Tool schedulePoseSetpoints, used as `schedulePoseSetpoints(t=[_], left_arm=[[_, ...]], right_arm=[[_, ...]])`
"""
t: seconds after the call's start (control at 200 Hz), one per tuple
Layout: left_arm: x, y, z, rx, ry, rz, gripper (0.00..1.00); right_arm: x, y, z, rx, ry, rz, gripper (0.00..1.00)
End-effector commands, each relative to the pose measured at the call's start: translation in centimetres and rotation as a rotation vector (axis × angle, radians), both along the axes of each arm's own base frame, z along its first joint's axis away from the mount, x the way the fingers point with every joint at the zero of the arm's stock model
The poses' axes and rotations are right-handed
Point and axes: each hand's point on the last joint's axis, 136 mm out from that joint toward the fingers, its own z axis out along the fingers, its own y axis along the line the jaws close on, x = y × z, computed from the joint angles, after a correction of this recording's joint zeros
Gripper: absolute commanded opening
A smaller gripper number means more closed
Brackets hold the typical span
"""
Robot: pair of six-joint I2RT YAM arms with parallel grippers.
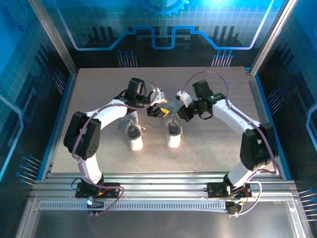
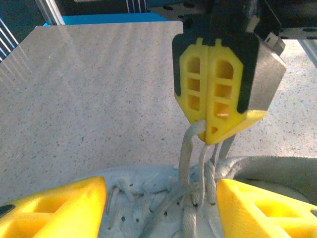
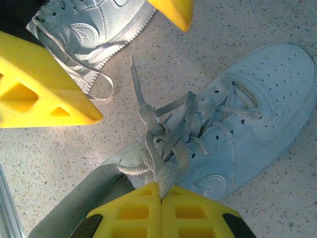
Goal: Tie the shoes
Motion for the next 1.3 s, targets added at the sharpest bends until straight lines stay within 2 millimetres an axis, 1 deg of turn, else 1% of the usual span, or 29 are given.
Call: schedulePoseSetpoints(t=[0.0, 0.33, 0.695, 0.975, 1.096, 1.296], left_arm=[[-0.2, -0.8, 1.5, -0.058, -0.02, -0.089, 0.62], [-0.5, -1.4, -0.5, -0.022, 0.101, -0.202, 0.64], [-1.2, -1.8, -1.6, -0.006, 0.229, -0.292, 0.63], [-1.3, -2.8, -2.6, 0.012, 0.258, -0.321, 0.62], [-1.2, -3.4, -2.6, 0.01, 0.267, -0.329, 0.61], [-1.7, -4.4, -3.1, 0.016, 0.292, -0.353, 0.61]], right_arm=[[-0.7, 0.2, -0.2, -0.023, -0.028, 0.041, 0.0], [-1.4, 0.8, -0.6, -0.058, -0.048, 0.124, 0.0], [-1.3, 0.7, -0.7, -0.118, -0.124, 0.168, 0.0], [-1.0, 0.6, -0.2, -0.137, -0.165, 0.182, 0.0], [-1.0, 0.7, 0.0, -0.142, -0.177, 0.188, 0.0], [-1.0, 0.8, 0.1, -0.152, -0.193, 0.194, 0.0]])
